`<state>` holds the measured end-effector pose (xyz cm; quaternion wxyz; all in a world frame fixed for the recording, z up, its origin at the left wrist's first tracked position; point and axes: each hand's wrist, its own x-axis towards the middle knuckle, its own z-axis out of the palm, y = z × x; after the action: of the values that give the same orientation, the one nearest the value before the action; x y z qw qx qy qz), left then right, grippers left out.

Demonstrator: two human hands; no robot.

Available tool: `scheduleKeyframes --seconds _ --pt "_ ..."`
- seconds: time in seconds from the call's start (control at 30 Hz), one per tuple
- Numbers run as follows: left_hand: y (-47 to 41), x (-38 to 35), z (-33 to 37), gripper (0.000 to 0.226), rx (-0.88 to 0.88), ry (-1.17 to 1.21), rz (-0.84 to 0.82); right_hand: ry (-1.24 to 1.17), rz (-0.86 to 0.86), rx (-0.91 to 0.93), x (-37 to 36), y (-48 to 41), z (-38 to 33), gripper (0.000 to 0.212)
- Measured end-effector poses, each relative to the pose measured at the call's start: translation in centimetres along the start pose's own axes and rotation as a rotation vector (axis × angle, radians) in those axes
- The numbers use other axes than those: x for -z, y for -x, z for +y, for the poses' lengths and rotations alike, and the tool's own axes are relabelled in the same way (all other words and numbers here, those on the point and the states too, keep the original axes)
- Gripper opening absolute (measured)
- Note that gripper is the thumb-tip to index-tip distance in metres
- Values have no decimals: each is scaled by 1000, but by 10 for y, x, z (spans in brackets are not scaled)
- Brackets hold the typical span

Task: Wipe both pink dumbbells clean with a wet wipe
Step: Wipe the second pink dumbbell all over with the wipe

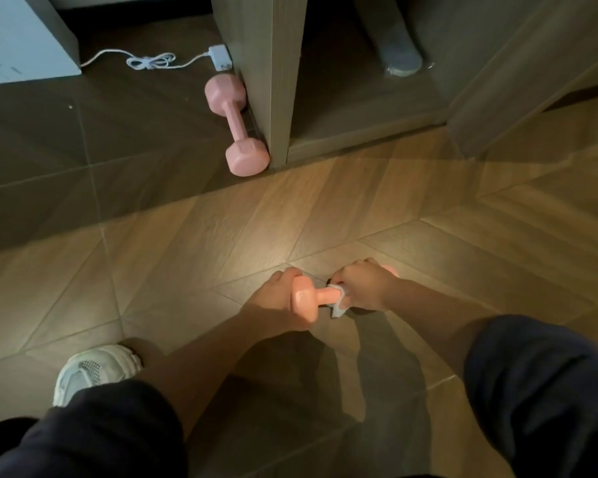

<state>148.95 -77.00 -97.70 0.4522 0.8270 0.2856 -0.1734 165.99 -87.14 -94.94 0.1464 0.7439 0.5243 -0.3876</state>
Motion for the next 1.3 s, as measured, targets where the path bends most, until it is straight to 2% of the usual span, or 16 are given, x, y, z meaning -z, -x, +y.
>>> scheduleKeyframes --seconds 0.07,0.17,0.23,0.4,0.5,0.63,0.73,0.93,1.03,1.17,1.23,1.3 --pt "1 8 2 66 35 100 -5 -86 29 -13 1 3 -3 29" --pt "17 38 4 91 68 236 -6 -271 87 -39 9 9 -12 35" --pt "34 70 8 92 165 351 43 -387 140 -40 24 16 -27 34" --pt "99 154 36 58 391 613 187 -906 227 48 89 49 -107 32" --pt "144 193 61 74 342 803 282 -1086 283 176 126 77 -162 30" --pt "190 235 74 37 166 912 466 -1056 394 339 156 106 -215 21" --pt "224 255 74 35 96 813 512 -1086 406 426 163 115 -229 2" --pt "275 277 68 59 50 498 672 -1343 640 292 174 132 -233 17" --pt "279 275 71 52 58 473 752 -1502 669 272 184 134 -242 20" --pt "277 254 63 21 133 343 846 -1606 673 469 193 129 -261 27" --pt "282 244 56 21 183 286 820 -1504 618 622 191 132 -272 31" --pt "287 241 49 6 186 227 784 -1330 496 755 183 136 -281 34"
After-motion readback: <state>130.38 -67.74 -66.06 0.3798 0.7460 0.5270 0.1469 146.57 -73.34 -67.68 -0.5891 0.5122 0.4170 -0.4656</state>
